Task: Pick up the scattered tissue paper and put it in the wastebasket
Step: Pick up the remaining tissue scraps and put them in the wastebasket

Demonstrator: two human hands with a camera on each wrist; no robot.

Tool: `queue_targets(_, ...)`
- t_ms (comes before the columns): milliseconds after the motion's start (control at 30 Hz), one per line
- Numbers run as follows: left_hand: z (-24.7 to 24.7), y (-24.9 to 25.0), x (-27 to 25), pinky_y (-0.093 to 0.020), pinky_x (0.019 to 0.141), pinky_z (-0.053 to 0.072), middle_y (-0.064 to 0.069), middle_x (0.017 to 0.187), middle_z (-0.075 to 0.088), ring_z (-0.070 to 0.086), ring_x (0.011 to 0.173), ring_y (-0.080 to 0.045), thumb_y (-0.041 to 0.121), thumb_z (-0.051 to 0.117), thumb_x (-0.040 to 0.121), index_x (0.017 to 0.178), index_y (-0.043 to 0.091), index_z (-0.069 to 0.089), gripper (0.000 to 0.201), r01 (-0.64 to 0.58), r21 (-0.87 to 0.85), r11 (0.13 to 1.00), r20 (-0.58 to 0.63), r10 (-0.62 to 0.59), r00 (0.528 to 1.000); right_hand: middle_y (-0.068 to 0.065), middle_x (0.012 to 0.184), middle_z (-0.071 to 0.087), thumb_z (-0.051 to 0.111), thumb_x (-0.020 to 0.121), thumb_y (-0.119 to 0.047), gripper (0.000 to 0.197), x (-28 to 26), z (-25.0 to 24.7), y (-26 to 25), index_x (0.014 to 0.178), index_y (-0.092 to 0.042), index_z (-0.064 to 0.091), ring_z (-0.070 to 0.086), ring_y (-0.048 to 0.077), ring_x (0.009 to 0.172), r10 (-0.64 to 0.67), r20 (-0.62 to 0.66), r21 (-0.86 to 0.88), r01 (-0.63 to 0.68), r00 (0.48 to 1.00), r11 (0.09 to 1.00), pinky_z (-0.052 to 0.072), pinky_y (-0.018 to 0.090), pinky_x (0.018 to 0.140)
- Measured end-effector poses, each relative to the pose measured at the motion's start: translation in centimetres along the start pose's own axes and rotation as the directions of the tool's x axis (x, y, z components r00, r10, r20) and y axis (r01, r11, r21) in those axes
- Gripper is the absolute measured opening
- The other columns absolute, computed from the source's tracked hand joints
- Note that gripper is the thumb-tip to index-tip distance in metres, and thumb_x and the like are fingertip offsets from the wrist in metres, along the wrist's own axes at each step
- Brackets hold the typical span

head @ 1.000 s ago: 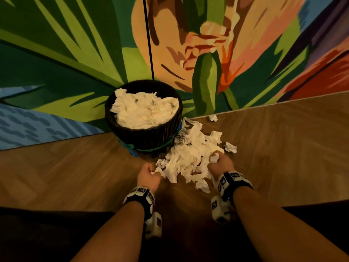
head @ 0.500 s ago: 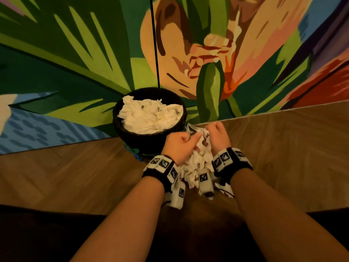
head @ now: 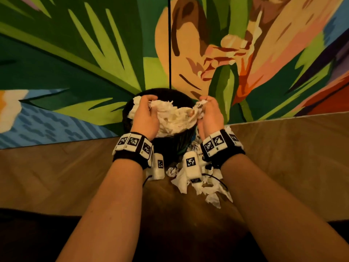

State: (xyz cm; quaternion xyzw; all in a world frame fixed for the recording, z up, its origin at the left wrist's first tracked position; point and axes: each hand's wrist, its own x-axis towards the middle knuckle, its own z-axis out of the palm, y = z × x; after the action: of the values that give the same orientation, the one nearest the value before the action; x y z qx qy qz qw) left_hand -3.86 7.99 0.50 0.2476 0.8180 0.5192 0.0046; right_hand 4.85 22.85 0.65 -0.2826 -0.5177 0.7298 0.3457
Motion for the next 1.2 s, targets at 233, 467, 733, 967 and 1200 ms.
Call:
queue_targets(233, 1.0, -2.5, -0.4, -0.027, 0.076, 0.051, 0.005, 0.085, 0.066, 0.064, 0.083, -0.016, 0.014, 0.076, 0.081, 0.082, 0.024, 0.063, 0.017, -0.023, 0.253, 0.967, 0.101, -0.002, 0.995, 0.000, 0.099, 0.052, 0.041, 0.095, -0.003, 0.030, 1.6, 0.7, 1.7, 0.116, -0.024, 0.042, 0.050, 0.011, 0.073, -0.151, 0.476, -0.610, 0.449, 0.866, 0.653, 0.037, 0.027, 0.067)
queue_targets(467, 1.9, -2.5, -0.7, -0.028, 0.060, 0.044, 0.002, 0.072, 0.063, 0.059, 0.067, -0.018, 0.045, 0.064, 0.088, 0.061, 0.017, 0.067, 0.039, -0.044, 0.502, 0.864, 0.221, -0.079, 0.972, 0.009, 0.111, 0.059, 0.036, 0.086, -0.038, 0.038, 1.1, -2.7, 3.7, 0.113, -0.014, 0.049, 0.051, 0.025, 0.108, -0.038, 0.761, -0.645, 0.762, 0.647, 0.057, 0.026, 0.037, 0.112)
queue_targets(733, 1.5, -1.5, 0.6, -0.030, 0.062, 0.044, -0.003, 0.078, 0.069, 0.062, 0.077, -0.020, 0.063, 0.049, 0.083, 0.073, 0.020, 0.073, 0.051, 0.003, 0.606, 0.795, 0.400, -0.308, 0.863, 0.000, 0.109, 0.045, 0.050, 0.095, -0.039, 0.028, 1.7, -2.4, 4.0, 0.112, -0.029, 0.069, 0.041, 0.021, 0.104, -0.088, 0.714, -0.687, 0.719, 0.695, 0.110, 0.037, 0.035, 0.093)
queue_targets(967, 1.8, -1.5, 0.7, -0.032, 0.076, 0.056, 0.005, 0.088, 0.069, 0.065, 0.086, -0.017, 0.032, 0.077, 0.074, 0.084, 0.029, 0.065, 0.016, 0.115, 0.574, 0.811, 0.247, -0.305, 0.920, -0.003, 0.075, 0.063, 0.047, 0.091, -0.038, 0.030, 1.9, -1.8, 3.4, 0.072, -0.021, 0.064, 0.056, 0.017, 0.076, -0.018, 0.731, -0.675, 0.727, 0.682, 0.129, 0.023, 0.036, 0.118)
queue_targets(1200, 2.7, -1.4, 0.5, -0.040, 0.087, 0.049, -0.007, 0.091, 0.055, 0.053, 0.110, -0.029, 0.039, 0.055, 0.088, 0.092, 0.003, 0.068, 0.038, 0.106, 0.653, 0.750, 0.184, -0.294, 0.938, -0.005, 0.090, 0.068, 0.009, 0.089, -0.053, 0.071, 1.4, -1.9, 3.9, 0.071, -0.027, 0.072, 0.051, 0.018, 0.108, 0.160, 0.673, -0.683, 0.689, 0.722, -0.242, -0.004, 0.051, 0.119)
